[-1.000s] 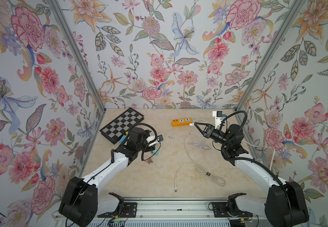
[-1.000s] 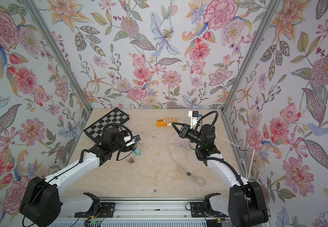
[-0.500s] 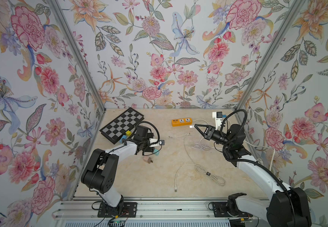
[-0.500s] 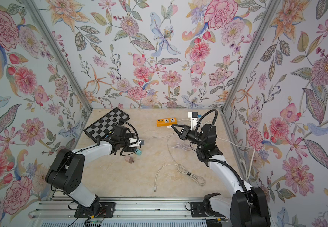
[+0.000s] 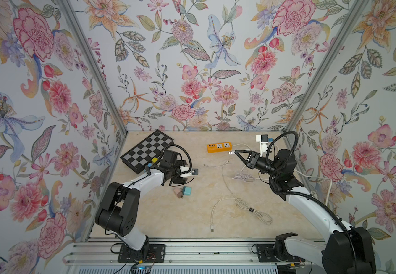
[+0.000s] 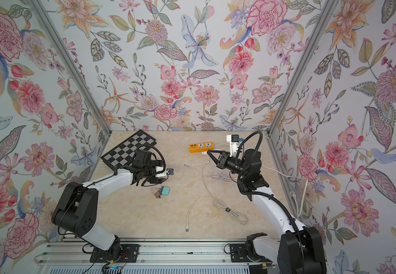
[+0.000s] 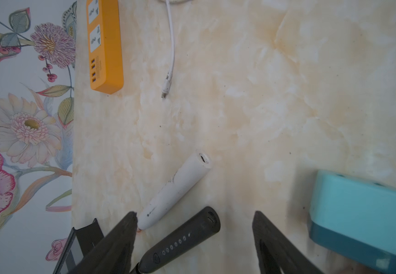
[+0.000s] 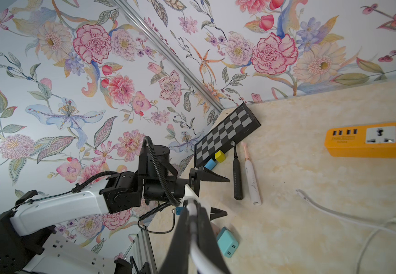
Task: Charge the electric toothbrush
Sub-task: Pick up the plug from the center of the board.
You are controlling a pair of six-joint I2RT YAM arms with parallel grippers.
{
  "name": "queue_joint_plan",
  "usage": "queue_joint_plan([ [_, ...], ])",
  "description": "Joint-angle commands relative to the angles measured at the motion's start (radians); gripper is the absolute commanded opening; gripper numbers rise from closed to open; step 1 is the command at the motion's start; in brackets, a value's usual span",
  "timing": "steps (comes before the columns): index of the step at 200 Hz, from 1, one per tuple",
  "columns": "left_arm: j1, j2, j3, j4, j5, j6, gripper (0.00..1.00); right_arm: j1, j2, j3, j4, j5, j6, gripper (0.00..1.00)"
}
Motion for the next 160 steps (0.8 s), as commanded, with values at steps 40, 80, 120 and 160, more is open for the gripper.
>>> queue_joint_plan([
  [40,-0.054,-0.051,-0.030,-0.189,-0.023,0.055,0.78,-0.006,-0.038,0.000,-0.015,-0.006,-0.037,0.08],
  [80,-0.069,0.090,0.071,-0.338,-0.002,0.055,0.77,-0.007,-0.052,0.005,-0.041,-0.016,-0.054,0.08],
  [120,-0.069,0.169,0.111,-0.404,0.021,0.040,0.76,-0.007,-0.061,0.000,-0.047,-0.010,-0.059,0.09],
  [160,-0.049,0.121,0.075,-0.409,0.034,0.027,0.75,-0.008,-0.054,-0.001,-0.049,-0.014,-0.054,0.09],
])
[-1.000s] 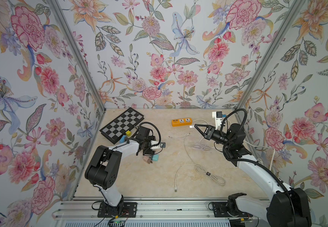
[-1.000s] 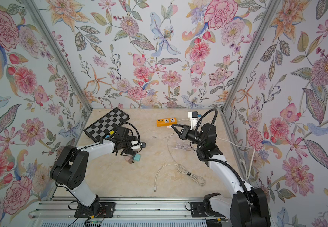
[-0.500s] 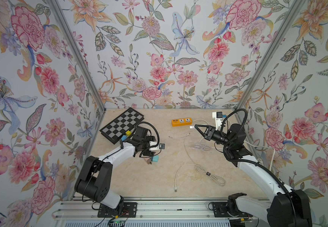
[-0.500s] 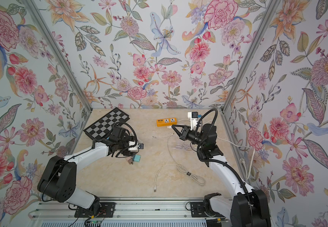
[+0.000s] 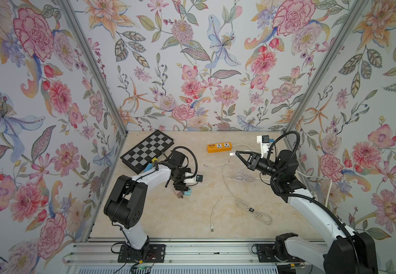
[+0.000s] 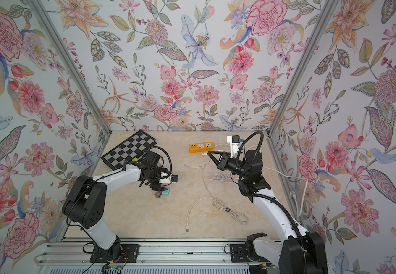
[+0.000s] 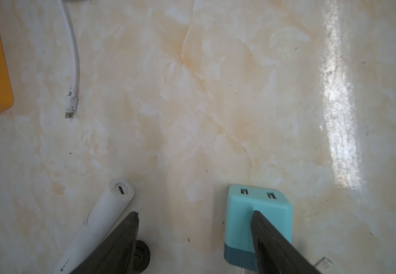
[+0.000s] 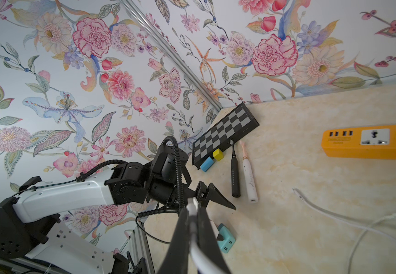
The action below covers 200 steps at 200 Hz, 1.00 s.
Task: Charge the electric toothbrush
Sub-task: Pick up the plug from the center of the board.
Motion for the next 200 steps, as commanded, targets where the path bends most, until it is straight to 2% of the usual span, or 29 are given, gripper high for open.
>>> queue_joint_plan([
  [1,0.018,-0.012,-0.042,-0.101,0.007,0.008,0.75,-0.008,-0.015,0.000,0.003,-0.014,-0.012,0.09],
  [33,0.019,-0.089,-0.103,-0.071,0.047,0.000,0.76,-0.005,-0.013,-0.004,0.018,-0.008,-0.001,0.09],
  [72,0.013,-0.013,-0.086,-0.090,0.014,-0.005,0.74,-0.003,-0.027,-0.003,0.002,-0.011,-0.003,0.09],
  [111,0.013,0.028,-0.109,-0.014,-0.056,-0.018,0.71,-0.003,-0.040,-0.008,-0.021,-0.005,-0.009,0.09],
  [157,0.028,0.038,-0.105,0.023,-0.022,-0.053,0.57,-0.006,-0.024,-0.025,0.017,-0.011,-0.037,0.08],
  [181,0.029,0.046,-0.034,-0.029,0.062,-0.086,0.42,-0.009,-0.025,-0.068,0.101,0.018,-0.167,0.10],
  [200,0.028,0.043,0.055,-0.096,0.135,-0.106,0.38,-0.009,-0.015,-0.090,0.144,0.042,-0.304,0.12],
])
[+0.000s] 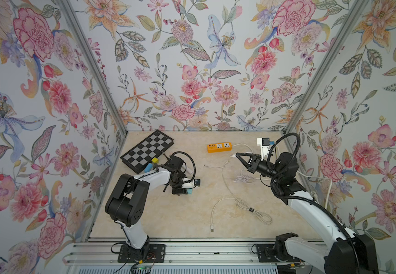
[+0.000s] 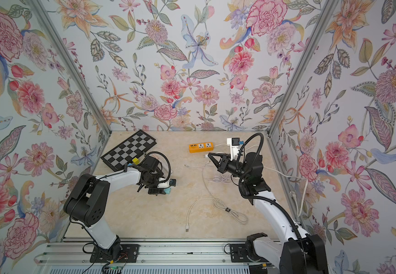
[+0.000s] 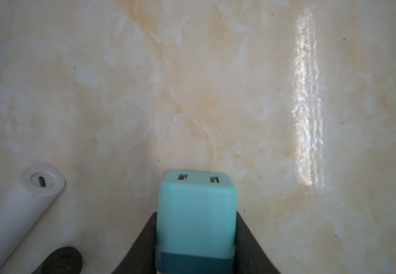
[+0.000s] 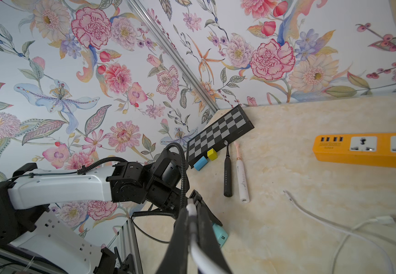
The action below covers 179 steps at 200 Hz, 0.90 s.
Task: Charge the electric toothbrush
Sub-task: Pick up the plug from the center of the board.
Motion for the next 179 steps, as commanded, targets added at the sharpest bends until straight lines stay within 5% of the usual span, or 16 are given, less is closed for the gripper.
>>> queue_joint_plan([
  [1,0.008,0.012,0.107,-0.081,0.111,-0.024,0.38,-0.007,0.006,-0.028,0.103,0.030,-0.193,0.12],
  [40,0.006,-0.040,0.283,-0.163,0.311,-0.044,0.34,0.009,0.059,-0.106,0.367,-0.061,-0.521,0.12],
  [65,0.007,-0.046,0.389,-0.227,0.387,-0.048,0.34,0.022,0.125,-0.080,0.370,-0.145,-0.683,0.13],
  [110,0.004,-0.066,0.440,-0.241,0.471,-0.070,0.35,0.066,0.286,-0.070,0.700,-0.296,-0.633,0.14],
  [179,0.002,-0.040,0.504,-0.230,0.536,-0.170,0.36,0.134,0.426,-0.079,0.932,-0.275,-0.674,0.13],
])
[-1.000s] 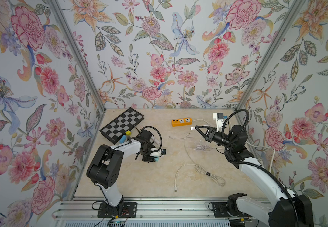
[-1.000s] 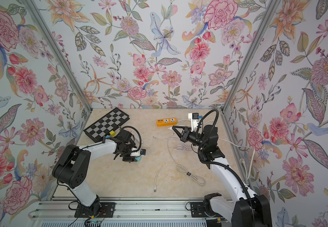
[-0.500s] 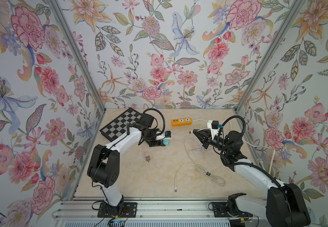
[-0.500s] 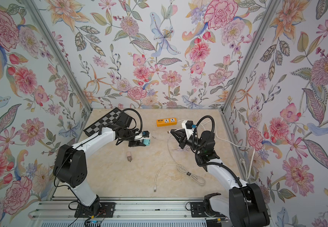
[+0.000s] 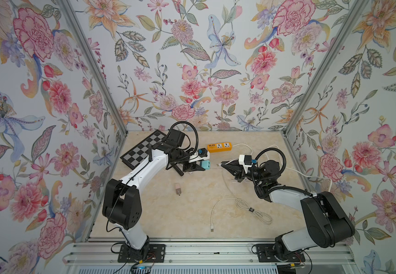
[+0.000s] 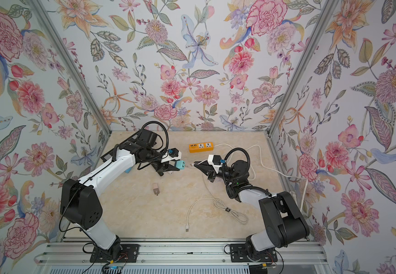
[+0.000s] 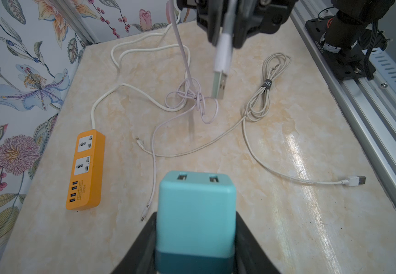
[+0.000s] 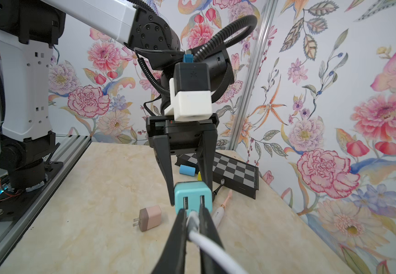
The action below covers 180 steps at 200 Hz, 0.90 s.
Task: Charge the electric toothbrush
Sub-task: Pick up the plug from the center of the board, then insert the charging cable into the plug.
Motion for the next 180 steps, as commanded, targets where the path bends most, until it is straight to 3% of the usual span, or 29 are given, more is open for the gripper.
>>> queue_joint_plan([
  [1,0.003,0.010,0.047,-0.019,0.070,-0.040,0.36,0.012,0.037,0.015,0.157,-0.024,-0.055,0.13],
  [180,-0.024,0.005,0.052,-0.039,0.106,-0.046,0.36,0.045,0.190,0.103,0.292,-0.061,-0.023,0.12],
])
